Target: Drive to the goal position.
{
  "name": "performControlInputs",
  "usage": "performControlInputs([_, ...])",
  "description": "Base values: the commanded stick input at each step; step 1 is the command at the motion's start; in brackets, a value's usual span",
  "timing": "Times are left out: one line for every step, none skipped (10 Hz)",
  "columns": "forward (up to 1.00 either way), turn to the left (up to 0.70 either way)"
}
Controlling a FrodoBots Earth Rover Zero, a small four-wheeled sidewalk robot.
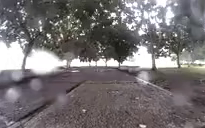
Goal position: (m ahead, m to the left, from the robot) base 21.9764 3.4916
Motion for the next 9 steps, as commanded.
performControlInputs([0.70,0.00])
performControlInputs([0.70,0.00])
performControlInputs([0.70,0.00])
performControlInputs([0.70,0.00])
performControlInputs([0.70,0.00])
performControlInputs([0.70,0.00])
performControlInputs([0.70,0.00])
performControlInputs([0.70,0.00])
performControlInputs([0.70,0.00])
